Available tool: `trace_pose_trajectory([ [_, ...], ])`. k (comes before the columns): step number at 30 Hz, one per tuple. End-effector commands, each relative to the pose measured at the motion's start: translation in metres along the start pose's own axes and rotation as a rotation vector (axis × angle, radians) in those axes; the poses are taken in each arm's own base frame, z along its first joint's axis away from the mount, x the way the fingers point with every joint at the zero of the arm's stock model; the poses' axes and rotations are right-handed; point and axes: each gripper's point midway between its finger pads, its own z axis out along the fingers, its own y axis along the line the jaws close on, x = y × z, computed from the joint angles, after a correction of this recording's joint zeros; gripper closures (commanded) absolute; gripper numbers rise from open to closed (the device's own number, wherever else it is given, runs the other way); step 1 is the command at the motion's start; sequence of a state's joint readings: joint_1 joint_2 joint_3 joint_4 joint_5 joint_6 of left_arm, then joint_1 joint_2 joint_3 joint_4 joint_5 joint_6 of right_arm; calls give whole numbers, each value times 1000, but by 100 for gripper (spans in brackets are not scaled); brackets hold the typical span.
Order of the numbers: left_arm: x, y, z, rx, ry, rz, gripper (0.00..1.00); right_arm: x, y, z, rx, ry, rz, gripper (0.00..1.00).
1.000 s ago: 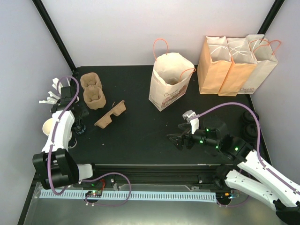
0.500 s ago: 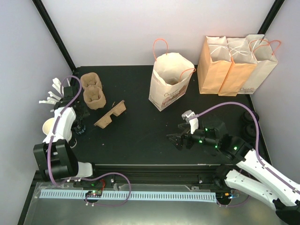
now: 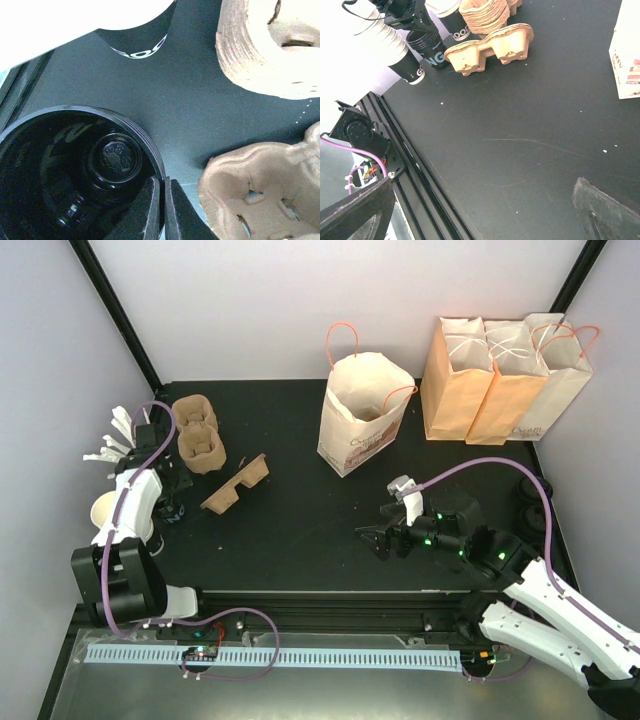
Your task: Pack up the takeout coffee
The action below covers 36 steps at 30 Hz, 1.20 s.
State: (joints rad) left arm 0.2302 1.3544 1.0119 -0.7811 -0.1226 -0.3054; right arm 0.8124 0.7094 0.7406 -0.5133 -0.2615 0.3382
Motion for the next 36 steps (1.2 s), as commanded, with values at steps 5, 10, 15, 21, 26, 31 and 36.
trace_pose_trajectory([
  [5, -10, -10, -25, 74, -56, -11, 97, -9, 4, -2, -6, -29, -16, 0],
  [10, -8, -14, -22, 90, -39, -1, 97, -7, 4, 0, -10, -22, -8, 0],
  [15, -2, -15, -12, 87, -7, 8, 96, -5, 3, -1, -10, -23, -4, 0],
  [21, 0, -16, -11, 91, -5, 10, 91, -4, 2, -1, -3, -20, -5, 0],
  [26, -1, -17, -12, 92, -10, 12, 93, -3, 1, 0, 1, -16, -3, 0],
  [31, -1, -16, -13, 89, -10, 17, 94, -1, 0, 1, 1, -12, 1, 0],
  [36, -2, -15, -16, 86, -20, 14, 94, -1, 0, 1, 0, -9, -1, 0],
])
